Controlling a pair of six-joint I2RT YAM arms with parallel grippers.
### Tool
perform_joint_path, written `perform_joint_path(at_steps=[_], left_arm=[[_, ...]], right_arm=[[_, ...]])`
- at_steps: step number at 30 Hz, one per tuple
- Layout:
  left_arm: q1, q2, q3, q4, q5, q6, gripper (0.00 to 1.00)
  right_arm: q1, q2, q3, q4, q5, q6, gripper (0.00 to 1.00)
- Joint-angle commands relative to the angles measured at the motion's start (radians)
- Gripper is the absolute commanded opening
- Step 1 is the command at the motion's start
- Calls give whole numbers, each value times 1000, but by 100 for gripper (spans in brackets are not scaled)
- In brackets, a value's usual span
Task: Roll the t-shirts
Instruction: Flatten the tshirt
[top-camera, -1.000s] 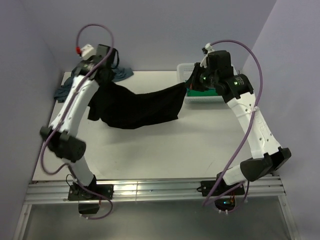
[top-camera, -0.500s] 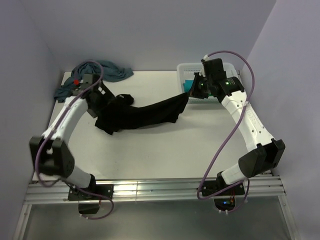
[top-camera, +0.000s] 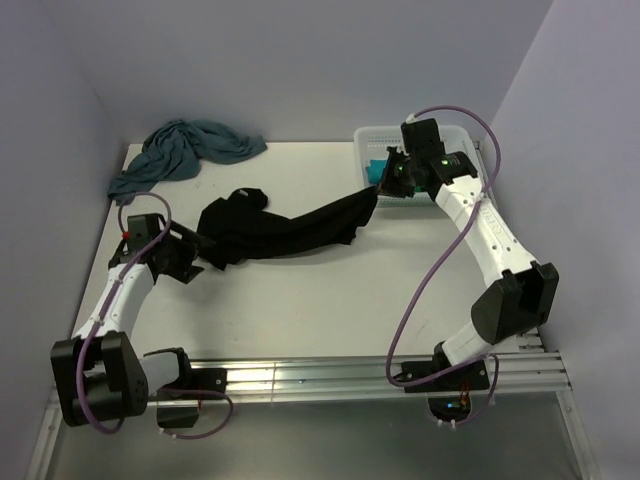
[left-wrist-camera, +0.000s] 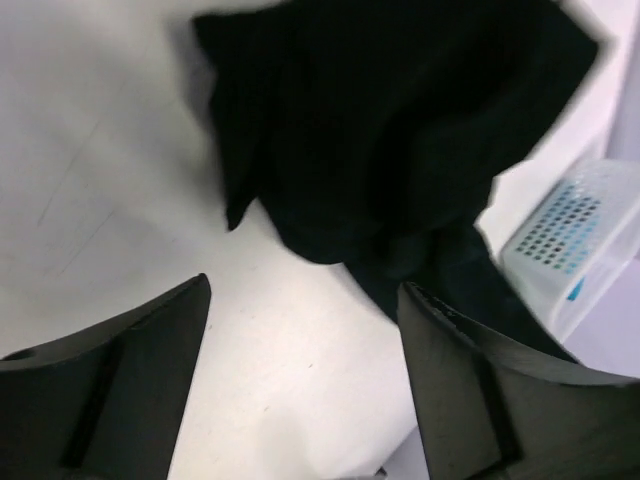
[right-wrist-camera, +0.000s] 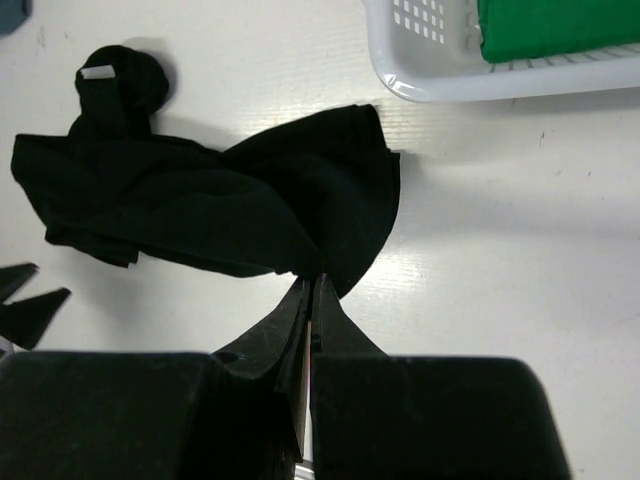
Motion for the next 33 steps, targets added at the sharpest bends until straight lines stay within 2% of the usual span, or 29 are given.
perform_joint_path(at_steps=[1,2,5,7,14,21,30,33], left_arm=[[1,6,-19,68,67,0,77],[1,21,-24,74,67,10,67],[1,84,-27,78,62,42,47],[2,116,-30,74,46,56,44],[1,169,-65,80,4,58,40],[-1,190,-68,110,-13,79,45],[-35,307,-18,124,-42,90,34],[-39,345,16,129,-59,102,36]], right_arm=[[-13,24,30,52,2,18,0],[-15,30,38,55,-7,24,0],[-21,47,47,64,-20,30,0],[-22,52,46,75,-30,35,0],[-27,50,29,87,-50,45,0],[-32,52,15,93,-73,47,0],[-35,73,26,102,-121,61,0],[-36,70,18,106,-133,64,0]])
